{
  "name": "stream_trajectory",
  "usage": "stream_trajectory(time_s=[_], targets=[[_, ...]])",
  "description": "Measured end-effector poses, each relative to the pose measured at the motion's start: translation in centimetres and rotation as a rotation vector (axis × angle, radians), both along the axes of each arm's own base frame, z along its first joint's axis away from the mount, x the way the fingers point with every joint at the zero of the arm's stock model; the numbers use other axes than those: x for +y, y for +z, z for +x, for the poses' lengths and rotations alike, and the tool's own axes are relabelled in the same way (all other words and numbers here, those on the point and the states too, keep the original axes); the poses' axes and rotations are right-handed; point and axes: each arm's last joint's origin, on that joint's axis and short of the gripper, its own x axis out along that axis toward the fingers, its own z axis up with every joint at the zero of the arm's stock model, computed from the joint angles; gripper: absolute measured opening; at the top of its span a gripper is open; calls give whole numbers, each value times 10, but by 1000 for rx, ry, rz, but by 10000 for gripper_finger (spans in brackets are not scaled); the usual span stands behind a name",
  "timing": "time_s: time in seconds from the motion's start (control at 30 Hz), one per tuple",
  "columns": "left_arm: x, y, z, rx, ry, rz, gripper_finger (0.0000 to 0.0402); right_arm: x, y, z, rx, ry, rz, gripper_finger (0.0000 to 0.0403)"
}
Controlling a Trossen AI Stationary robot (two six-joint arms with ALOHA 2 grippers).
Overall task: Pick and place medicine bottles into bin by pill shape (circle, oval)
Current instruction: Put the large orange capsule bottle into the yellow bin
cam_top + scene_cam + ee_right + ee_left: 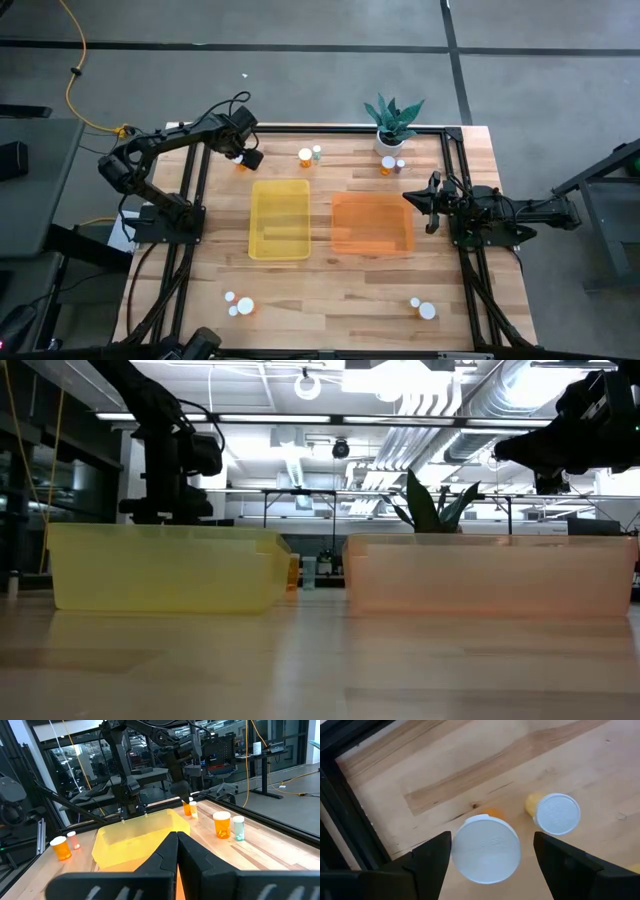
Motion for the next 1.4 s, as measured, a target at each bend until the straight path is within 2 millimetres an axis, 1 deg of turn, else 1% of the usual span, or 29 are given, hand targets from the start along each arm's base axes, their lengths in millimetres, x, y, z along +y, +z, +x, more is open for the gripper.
stream_trajectory(time_s=[0.27, 0.53, 0.73, 1.03, 1.13, 1.2, 1.4], targets=[[-1, 0, -1, 6, 0, -6, 256, 0, 0, 0, 0, 0, 0, 0], [0, -8, -1, 38, 2, -24, 246, 0, 0, 0, 0, 0, 0, 0], [2, -14, 0, 52, 2, -44, 230, 0, 0, 0, 0, 0, 0, 0], [2, -12, 1, 55, -23, -42, 200, 0, 0, 0, 0, 0, 0, 0], [3, -6, 1, 59, -34, -45, 197, 0, 0, 0, 0, 0, 0, 0], [3, 2, 1, 63, -33, -40, 197, 0, 0, 0, -1, 0, 0, 0], [1, 40, -2, 83, -25, 2, 197, 0, 0, 0, 0, 0, 0, 0]])
